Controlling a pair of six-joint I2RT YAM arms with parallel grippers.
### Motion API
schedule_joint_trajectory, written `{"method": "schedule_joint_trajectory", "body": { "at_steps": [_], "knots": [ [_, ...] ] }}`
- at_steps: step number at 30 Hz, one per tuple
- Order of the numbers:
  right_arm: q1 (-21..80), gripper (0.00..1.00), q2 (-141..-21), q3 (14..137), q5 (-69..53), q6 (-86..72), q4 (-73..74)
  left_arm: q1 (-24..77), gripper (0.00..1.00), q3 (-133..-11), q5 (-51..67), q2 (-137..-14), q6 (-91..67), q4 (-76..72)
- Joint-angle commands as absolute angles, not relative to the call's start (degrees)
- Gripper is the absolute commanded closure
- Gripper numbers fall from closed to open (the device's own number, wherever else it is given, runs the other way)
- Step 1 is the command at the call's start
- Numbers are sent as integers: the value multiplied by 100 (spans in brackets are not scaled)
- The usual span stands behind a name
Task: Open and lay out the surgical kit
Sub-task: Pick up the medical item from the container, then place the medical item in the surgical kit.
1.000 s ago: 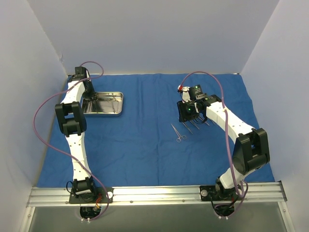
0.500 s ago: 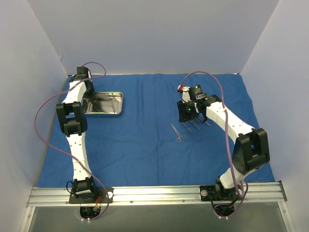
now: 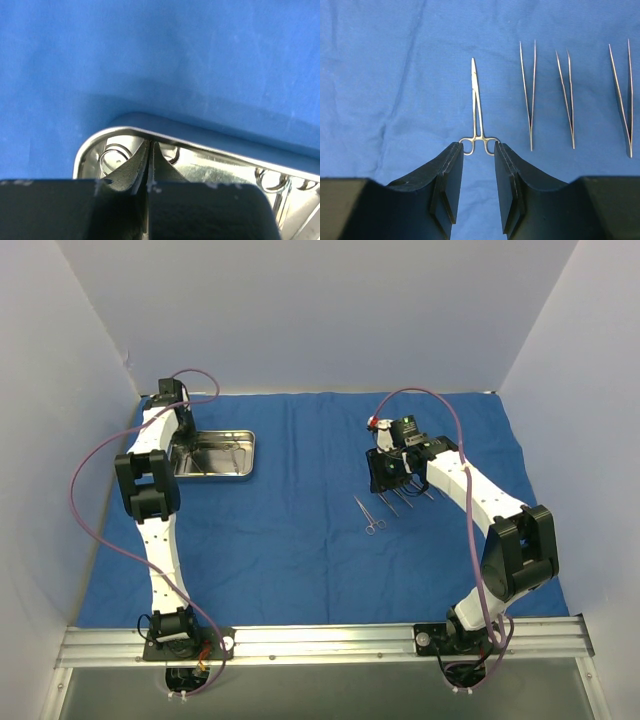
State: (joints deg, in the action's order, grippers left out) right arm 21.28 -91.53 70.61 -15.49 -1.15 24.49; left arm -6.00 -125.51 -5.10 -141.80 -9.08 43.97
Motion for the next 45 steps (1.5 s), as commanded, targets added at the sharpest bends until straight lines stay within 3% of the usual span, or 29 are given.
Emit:
{"method": "schedule_joint_trajectory", "body": {
  "at_steps": [1,18,23,28,34,41,45],
  "knots": [
    [2206,68,-9035,7189,-1529,-141,2540,-633,98,-12410,-483,-13553,-1011,4623],
    [2259,68,-9184,7347,-1792,-167,2286,-659,98,-12305,-1,-12587,-1300,4764],
    [2320,65,-9211,7655,-2845,-439,1742,-493,98,-11112,1367,-11515,-1634,4132],
    [2505,49,-8974,7709,-3892,-1035,594,-71,98,-9978,2293,-10269,-1872,3667],
    [3021,47,-9096,7576,-5175,-3030,-1340,666,98,-8720,3181,-9090,-2504,3061],
    [3612,45,-9123,7225,-4922,-4095,-2486,1493,98,-8112,3191,-8376,-3208,2452],
    [3665,44,-9027,7198,-4668,-4061,-2260,1827,98,-8112,3024,-8244,-3208,2505]
  ]
}}
